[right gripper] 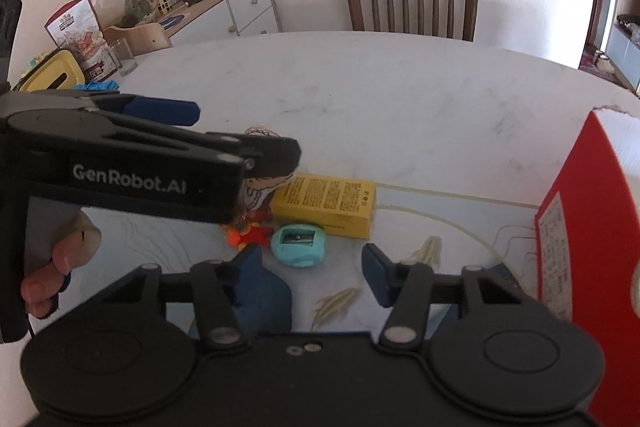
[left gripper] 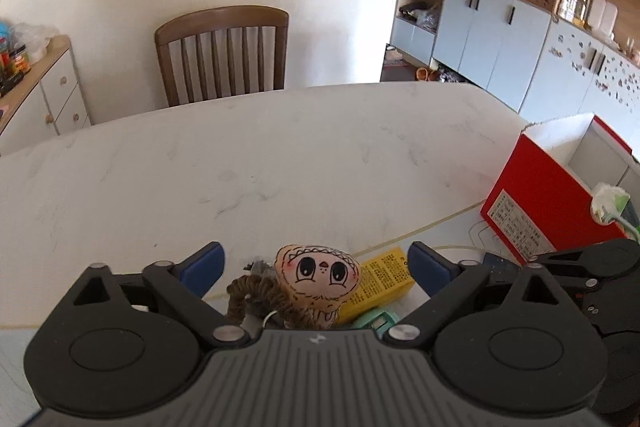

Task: Organize objects
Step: 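Grasp the cartoon-face plush with the left tool while the right tool grasps the teal sharpener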

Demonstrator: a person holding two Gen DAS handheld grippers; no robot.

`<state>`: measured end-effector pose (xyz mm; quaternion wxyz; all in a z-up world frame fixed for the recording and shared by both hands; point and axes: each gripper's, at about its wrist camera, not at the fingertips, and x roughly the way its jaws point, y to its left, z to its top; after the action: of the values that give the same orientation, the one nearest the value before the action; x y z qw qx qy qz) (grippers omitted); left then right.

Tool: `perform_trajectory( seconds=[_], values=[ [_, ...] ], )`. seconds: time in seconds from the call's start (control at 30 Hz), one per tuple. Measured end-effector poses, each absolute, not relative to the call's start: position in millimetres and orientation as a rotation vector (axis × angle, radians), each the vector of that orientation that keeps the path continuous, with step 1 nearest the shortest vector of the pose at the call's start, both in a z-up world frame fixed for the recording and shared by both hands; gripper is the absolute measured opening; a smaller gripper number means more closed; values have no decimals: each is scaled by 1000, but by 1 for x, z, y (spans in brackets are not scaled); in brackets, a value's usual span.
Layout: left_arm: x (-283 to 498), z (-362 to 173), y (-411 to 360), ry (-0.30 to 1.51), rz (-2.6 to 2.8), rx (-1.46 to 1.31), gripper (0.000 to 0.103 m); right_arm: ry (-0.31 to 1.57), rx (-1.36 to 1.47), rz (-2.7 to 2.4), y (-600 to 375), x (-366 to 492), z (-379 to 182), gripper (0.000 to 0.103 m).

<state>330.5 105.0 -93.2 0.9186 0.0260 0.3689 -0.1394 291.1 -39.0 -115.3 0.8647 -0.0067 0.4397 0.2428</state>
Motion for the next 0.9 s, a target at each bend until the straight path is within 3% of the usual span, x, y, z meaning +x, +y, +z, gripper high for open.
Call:
perform_trajectory(
  seconds=[0.17,0.23,0.37,0.5,0.9],
  values=[
    [338,-102,101,784,-295,61,89,930,-15,530,-34,293,-119,48],
    [340,-106,99,797,-302,67,78,930,-14,537,-31,294,-120,48],
    [343,-111,98,810,-301,72,71,947,2,535,-30,297,-124,43],
    [345,-116,100,825,-300,68,54,964,10,534,-31,298,-128,42],
    [354,-110,131,867,-290,-132,51,983,3,528,-30,298,-132,31]
  ],
)
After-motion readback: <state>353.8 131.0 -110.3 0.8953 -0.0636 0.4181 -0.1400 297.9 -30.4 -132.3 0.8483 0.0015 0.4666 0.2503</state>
